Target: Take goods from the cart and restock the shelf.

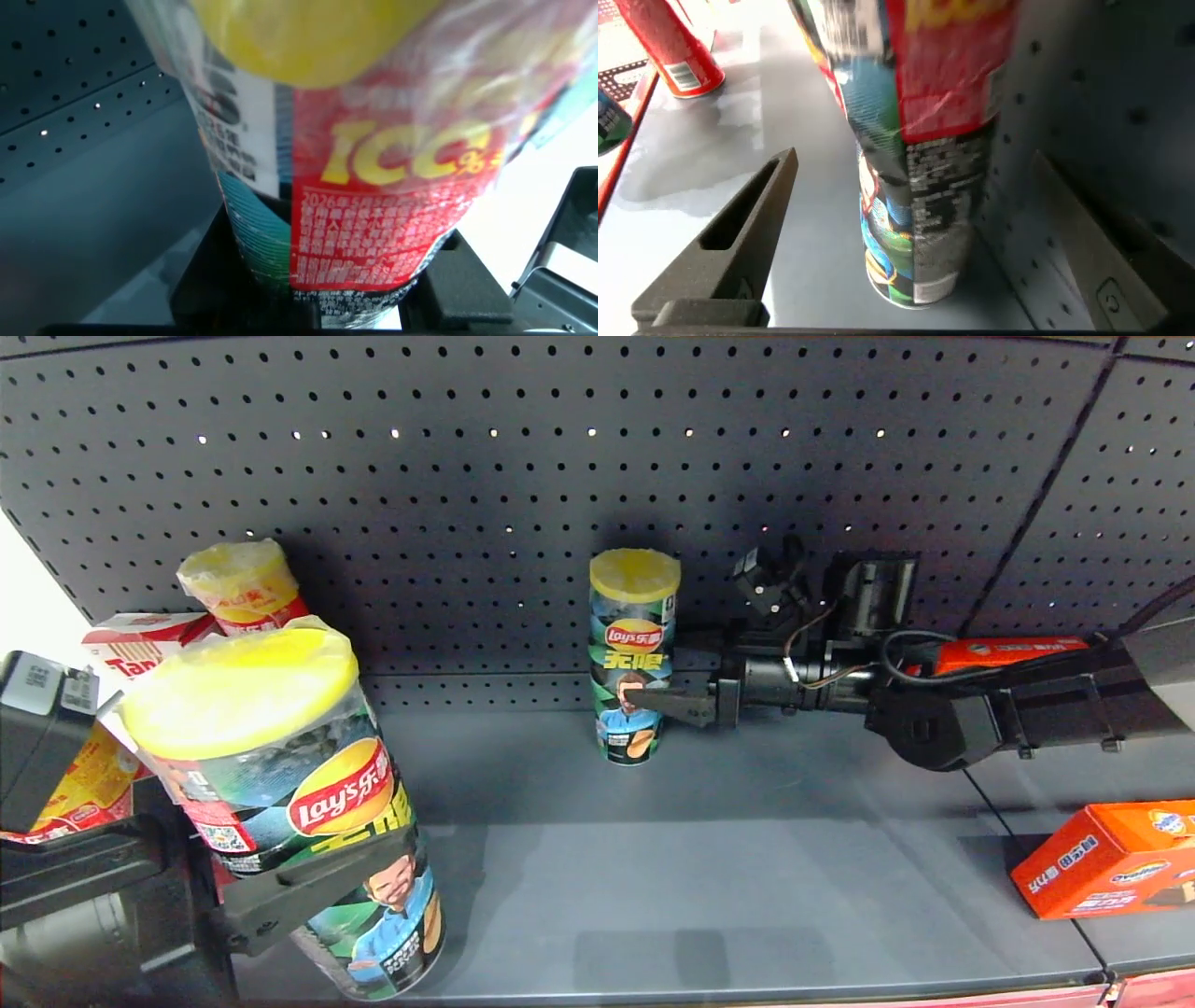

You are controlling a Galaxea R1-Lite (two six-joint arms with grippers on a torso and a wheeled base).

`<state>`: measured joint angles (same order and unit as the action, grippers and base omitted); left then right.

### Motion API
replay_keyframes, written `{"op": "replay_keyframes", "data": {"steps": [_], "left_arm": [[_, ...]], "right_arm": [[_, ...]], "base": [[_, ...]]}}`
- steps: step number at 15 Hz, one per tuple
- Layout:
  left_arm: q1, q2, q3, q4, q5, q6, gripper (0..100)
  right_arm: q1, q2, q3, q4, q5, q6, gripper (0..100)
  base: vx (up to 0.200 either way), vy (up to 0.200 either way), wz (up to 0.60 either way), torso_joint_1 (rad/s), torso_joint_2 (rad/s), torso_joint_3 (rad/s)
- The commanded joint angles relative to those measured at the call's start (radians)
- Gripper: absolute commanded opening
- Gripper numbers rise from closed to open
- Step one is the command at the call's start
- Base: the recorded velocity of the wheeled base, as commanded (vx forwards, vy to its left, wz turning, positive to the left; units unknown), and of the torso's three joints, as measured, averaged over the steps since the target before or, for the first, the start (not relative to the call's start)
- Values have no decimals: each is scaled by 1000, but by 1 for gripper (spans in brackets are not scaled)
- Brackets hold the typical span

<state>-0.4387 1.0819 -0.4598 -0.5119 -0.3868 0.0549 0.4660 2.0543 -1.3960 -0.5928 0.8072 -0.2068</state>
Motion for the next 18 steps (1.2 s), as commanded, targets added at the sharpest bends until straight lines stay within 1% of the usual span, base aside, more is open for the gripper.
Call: {"op": "replay_keyframes", "data": {"steps": [1, 8, 10, 11, 12, 15, 18], "left_arm": [[0, 0, 0, 0, 5, 0, 0], [0, -2, 0, 0, 11, 0, 0], [0, -2, 1, 0, 14, 0, 0], [0, -2, 3, 0, 14, 0, 0], [0, -2, 3, 0, 14, 0, 0], [0, 0, 7, 0, 17, 0, 0], [-2, 1, 6, 0, 17, 0, 0]], "right_arm": [[13, 37, -9, -4, 0, -2, 100], [19, 141, -90, -15, -2, -2, 100], [23, 201, -161, -36, -2, 0, 100], [23, 211, -176, -38, 0, -2, 100], [23, 233, -206, -55, 12, -2, 0], [28, 228, -204, -62, 12, 0, 0], [26, 168, -149, -70, 10, 0, 0]], "base": [[0, 0, 0, 0, 0, 0], [0, 0, 0, 0, 0, 0], [0, 0, 0, 0, 0, 0], [0, 0, 0, 0, 0, 0], [0, 0, 0, 0, 0, 0], [0, 0, 0, 0, 0, 0], [0, 0, 0, 0, 0, 0]]}}
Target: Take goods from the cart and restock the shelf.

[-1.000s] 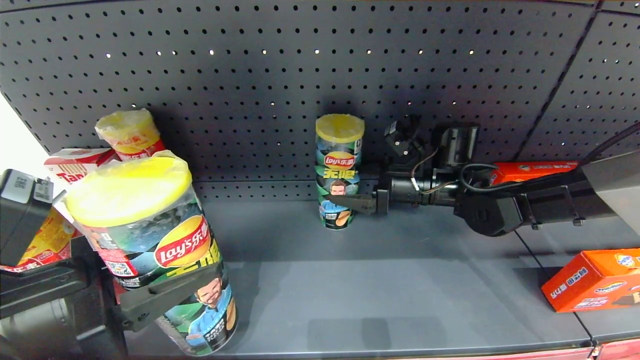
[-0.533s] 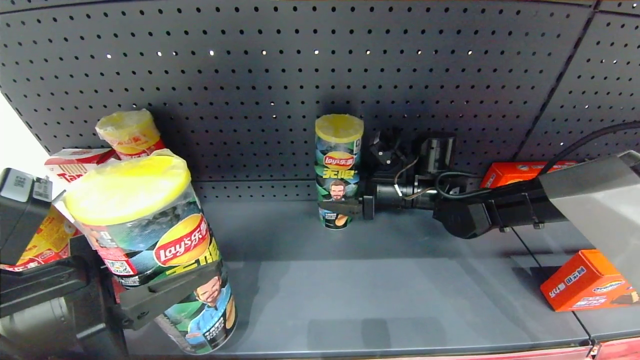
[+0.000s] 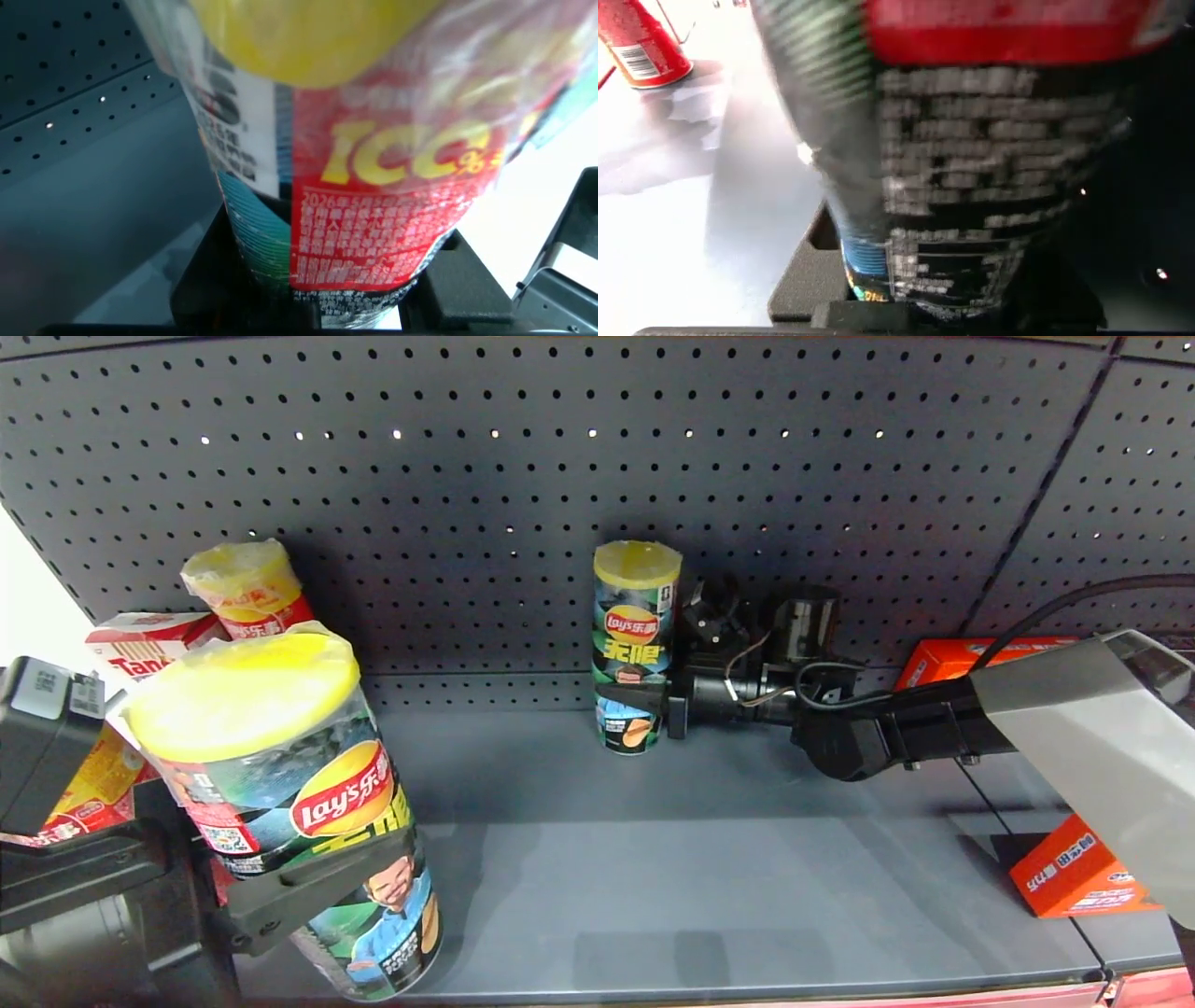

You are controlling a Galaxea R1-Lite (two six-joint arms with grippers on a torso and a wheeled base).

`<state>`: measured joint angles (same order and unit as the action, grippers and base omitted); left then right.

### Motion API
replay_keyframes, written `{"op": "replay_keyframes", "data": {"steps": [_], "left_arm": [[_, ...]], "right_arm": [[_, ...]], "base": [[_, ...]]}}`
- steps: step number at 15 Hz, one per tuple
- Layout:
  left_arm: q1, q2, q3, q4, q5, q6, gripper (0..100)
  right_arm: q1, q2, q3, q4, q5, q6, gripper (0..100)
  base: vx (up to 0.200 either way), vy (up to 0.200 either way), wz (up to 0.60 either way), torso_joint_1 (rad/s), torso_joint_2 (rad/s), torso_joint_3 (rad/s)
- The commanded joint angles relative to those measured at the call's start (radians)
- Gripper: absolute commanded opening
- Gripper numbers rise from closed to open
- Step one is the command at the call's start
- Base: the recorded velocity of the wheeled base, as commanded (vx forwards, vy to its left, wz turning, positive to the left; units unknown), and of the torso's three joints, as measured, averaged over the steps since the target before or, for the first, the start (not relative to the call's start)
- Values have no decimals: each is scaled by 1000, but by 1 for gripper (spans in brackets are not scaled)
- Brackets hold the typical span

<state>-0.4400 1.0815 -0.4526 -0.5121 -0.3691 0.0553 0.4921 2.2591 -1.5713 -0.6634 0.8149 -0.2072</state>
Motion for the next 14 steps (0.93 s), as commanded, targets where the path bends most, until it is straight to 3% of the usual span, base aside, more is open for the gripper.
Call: {"op": "replay_keyframes", "data": {"steps": [1, 7, 8, 14], "left_arm": [[0, 2, -2, 0, -1, 0, 0], [0, 0, -5, 0, -5, 0, 0], [-3, -3, 0, -2, -8, 1, 0], [-3, -5, -2, 0, -10, -2, 0]], "right_arm": [[2, -61, 46, 1, -2, 0, 0], [37, -263, 234, -7, -6, 6, 0], [56, -334, 336, -25, -29, 5, 0], [151, -492, 659, -196, -171, 19, 0]], "base": [[0, 0, 0, 0, 0, 0], [0, 0, 0, 0, 0, 0], [0, 0, 0, 0, 0, 0], [0, 0, 0, 0, 0, 0]]}}
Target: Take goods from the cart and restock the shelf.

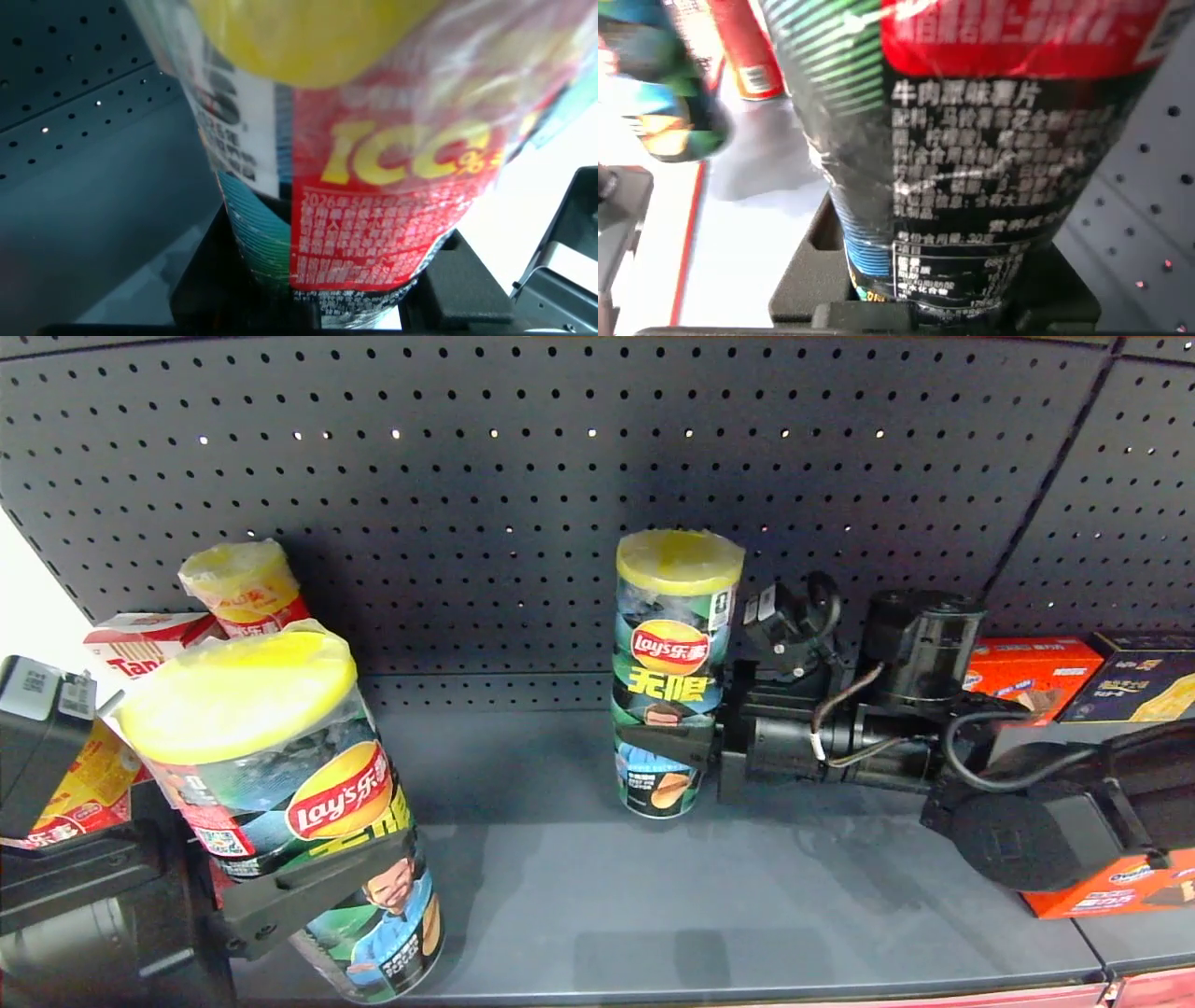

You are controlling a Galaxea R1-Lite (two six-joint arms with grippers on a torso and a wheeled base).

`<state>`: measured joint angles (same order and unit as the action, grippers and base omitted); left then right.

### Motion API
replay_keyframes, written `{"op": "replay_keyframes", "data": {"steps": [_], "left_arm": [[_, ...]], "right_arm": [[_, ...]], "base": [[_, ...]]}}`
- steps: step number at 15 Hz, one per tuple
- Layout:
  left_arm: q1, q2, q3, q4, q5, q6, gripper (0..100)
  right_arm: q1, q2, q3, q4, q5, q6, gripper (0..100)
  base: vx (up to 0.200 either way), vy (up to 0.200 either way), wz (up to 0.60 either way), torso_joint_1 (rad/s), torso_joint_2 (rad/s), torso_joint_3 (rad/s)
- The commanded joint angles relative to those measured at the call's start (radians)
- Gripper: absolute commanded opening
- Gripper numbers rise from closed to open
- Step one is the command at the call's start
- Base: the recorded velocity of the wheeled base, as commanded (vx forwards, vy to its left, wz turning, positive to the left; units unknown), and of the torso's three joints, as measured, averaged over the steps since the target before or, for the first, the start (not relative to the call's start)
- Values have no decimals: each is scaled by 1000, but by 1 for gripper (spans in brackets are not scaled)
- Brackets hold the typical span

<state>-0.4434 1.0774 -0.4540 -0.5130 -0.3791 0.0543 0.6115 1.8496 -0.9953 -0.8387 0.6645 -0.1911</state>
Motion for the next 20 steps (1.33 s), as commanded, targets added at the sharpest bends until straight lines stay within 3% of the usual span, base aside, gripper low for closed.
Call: {"op": "replay_keyframes", "data": {"steps": [1, 9, 18, 19, 20], "left_arm": [[0, -1, 0, 1, 0, -1, 0], [-1, 1, 2, 1, 2, -2, 0], [0, 2, 9, 1, 5, -2, 0], [0, 1, 14, 1, 5, -2, 0], [0, -1, 20, 1, 5, -2, 0]], "right_arm": [[39, -93, 122, -45, -39, 2, 0], [90, -50, 374, -261, -74, 2, 0], [97, -4, 373, -286, -77, -2, 0], [99, -4, 374, -286, -77, -4, 100], [97, -6, 379, -296, -83, -4, 100]], "base": [[0, 0, 0, 0, 0, 0], [0, 0, 0, 0, 0, 0], [0, 0, 0, 0, 0, 0], [0, 0, 0, 0, 0, 0], [0, 0, 0, 0, 0, 0]]}}
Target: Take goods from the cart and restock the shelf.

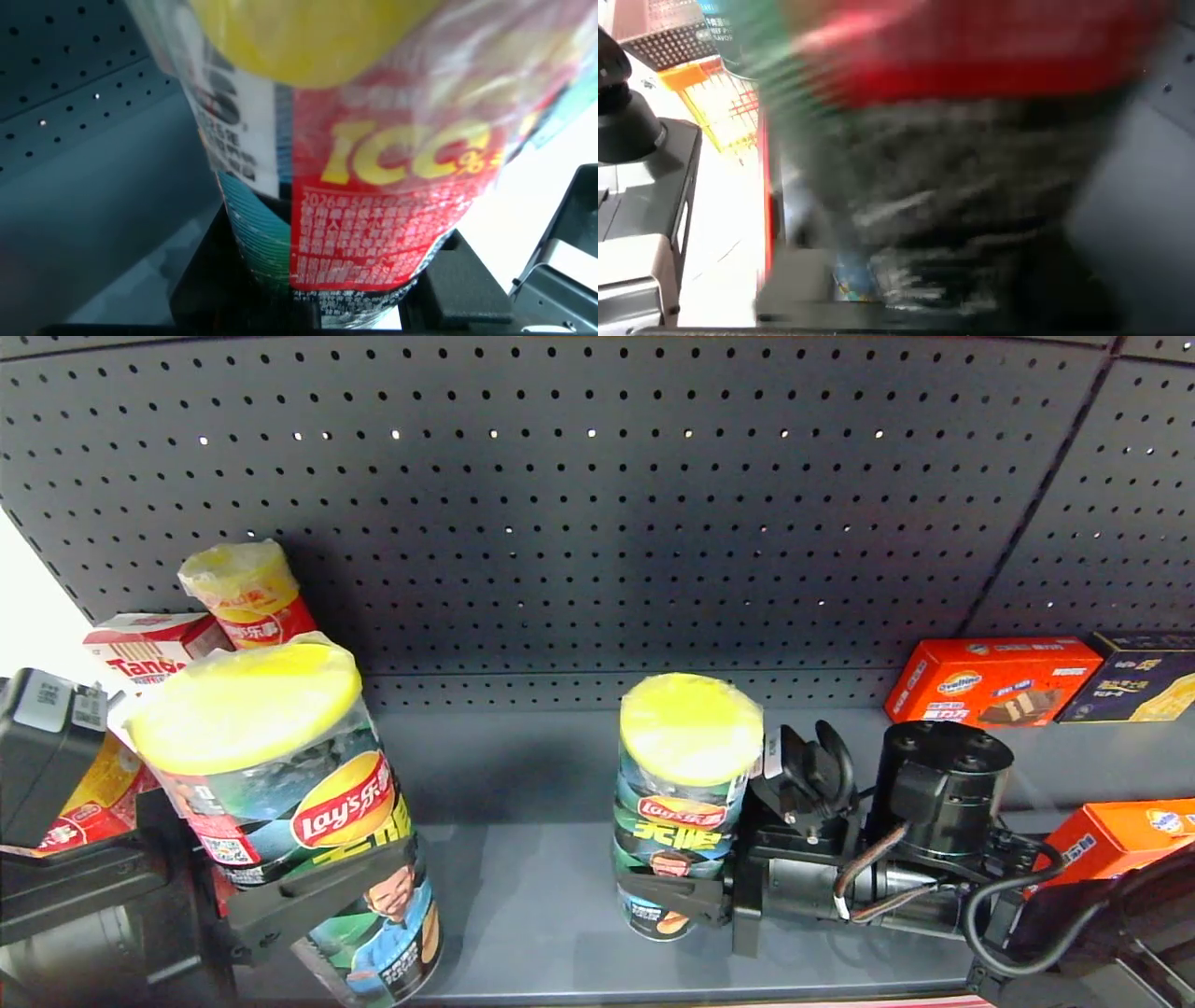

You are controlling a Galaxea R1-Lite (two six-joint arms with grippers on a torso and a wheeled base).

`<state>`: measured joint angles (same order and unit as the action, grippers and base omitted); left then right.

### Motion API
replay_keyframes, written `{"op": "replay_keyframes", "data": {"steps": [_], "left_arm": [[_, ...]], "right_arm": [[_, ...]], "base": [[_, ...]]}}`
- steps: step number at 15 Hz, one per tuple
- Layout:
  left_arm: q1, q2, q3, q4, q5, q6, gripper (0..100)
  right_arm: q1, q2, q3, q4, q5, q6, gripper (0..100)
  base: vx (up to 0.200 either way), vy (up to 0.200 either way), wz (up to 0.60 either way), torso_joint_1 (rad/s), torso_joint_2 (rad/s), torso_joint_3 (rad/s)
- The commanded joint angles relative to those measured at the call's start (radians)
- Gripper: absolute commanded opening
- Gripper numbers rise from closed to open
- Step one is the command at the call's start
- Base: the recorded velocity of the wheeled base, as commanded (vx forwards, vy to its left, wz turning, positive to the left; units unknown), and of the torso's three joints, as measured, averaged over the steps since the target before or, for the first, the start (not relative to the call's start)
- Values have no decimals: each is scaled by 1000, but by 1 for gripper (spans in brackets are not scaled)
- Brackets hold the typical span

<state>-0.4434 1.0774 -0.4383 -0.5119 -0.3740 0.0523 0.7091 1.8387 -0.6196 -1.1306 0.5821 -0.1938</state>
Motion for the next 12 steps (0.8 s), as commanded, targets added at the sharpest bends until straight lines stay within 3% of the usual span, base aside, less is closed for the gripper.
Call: {"op": "replay_keyframes", "data": {"steps": [1, 7, 12], "left_arm": [[0, -2, 10, 0, 0, 0, 0], [0, -4, 21, -2, 0, 0, 0], [0, -5, 29, -2, 3, 0, 0]], "right_arm": [[0, 1, 4, -15, -24, -1, 100], [-17, -124, 84, -34, -38, 1, 100], [-82, -397, 153, 22, -36, 4, 100]], "base": [[0, 0, 0, 0, 0, 0], [0, 0, 0, 0, 0, 0], [0, 0, 0, 0, 0, 0]]}}
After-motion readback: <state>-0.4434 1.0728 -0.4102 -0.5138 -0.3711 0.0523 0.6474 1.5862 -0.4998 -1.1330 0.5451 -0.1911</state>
